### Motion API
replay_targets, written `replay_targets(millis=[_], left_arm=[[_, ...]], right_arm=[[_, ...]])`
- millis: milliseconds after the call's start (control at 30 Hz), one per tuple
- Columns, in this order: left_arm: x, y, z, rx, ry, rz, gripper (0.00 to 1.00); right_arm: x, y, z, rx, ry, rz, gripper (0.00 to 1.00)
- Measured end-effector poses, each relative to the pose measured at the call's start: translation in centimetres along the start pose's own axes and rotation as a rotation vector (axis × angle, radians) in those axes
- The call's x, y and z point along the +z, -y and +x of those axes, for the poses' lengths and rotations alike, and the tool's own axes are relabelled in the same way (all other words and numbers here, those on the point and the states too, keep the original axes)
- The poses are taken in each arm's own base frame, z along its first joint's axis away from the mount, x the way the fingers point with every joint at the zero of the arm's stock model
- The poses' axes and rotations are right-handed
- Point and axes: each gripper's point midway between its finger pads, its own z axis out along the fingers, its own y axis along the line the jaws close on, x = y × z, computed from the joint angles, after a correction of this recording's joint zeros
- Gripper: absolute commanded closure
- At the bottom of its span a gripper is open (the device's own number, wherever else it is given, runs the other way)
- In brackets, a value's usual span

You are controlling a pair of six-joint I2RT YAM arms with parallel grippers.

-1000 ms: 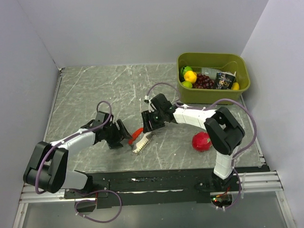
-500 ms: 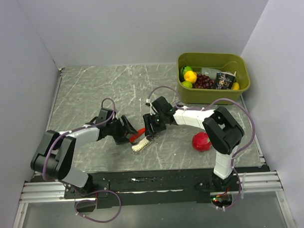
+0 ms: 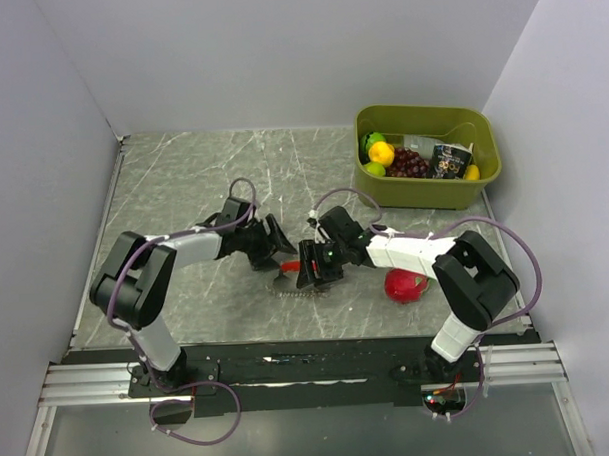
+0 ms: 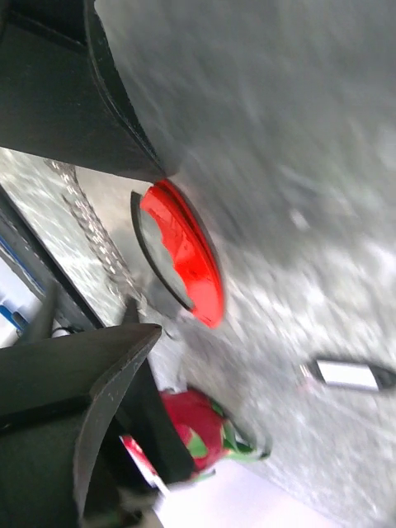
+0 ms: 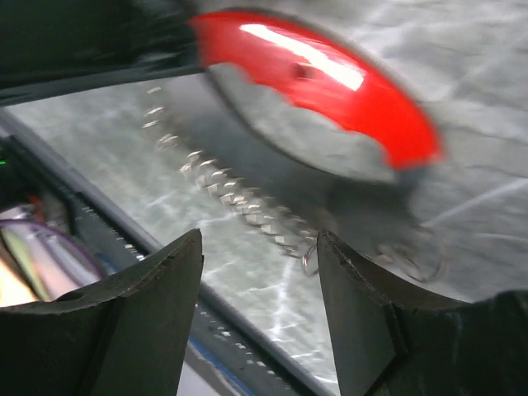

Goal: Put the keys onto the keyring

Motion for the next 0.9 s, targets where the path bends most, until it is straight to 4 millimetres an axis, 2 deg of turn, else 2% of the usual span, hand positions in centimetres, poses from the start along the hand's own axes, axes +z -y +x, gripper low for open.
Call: replay_targets(millis=[133, 233, 367, 467, 567, 700, 900], left_arm=[[0.7, 2.0, -1.2, 0.032, -0.005, 0.030, 0.25], [0.5, 2.9, -2.0, 0.064, 0.008, 0.032, 0.23], [-0.7, 3.1, -2.9, 0.092, 0.049, 0.011, 0.23], [-2.3, 2.7, -2.9, 0.100, 0.082, -0.002, 0.23], [-3.7, 1.4, -2.1, 0.092, 0.104, -0.020, 0.23], [-4.9, -1.5, 0.2, 0.067, 0.099, -0.057, 0.22], [-5.2, -5.4, 3.8, 0.013, 0.047, -0.108, 0.22]], right_arm=[[-0.1, -1.2, 0.2, 0.004, -0.008, -0.044, 0.35], [-0.6, -1.9, -0.1, -0.001, -0.002, -0.057, 0.34], [-1.9, -3.0, -2.4, -0.042, 0.059, -0.056, 0.34], [-2.8, -3.2, -4.9, -0.076, 0.122, -0.041, 0.34], [-3.5, -2.0, -6.9, -0.083, 0.161, 0.015, 0.34], [-2.6, 0.3, -8.3, -0.076, 0.158, 0.097, 0.33], [0.3, 4.5, -6.6, -0.036, 0.048, 0.194, 0.33]])
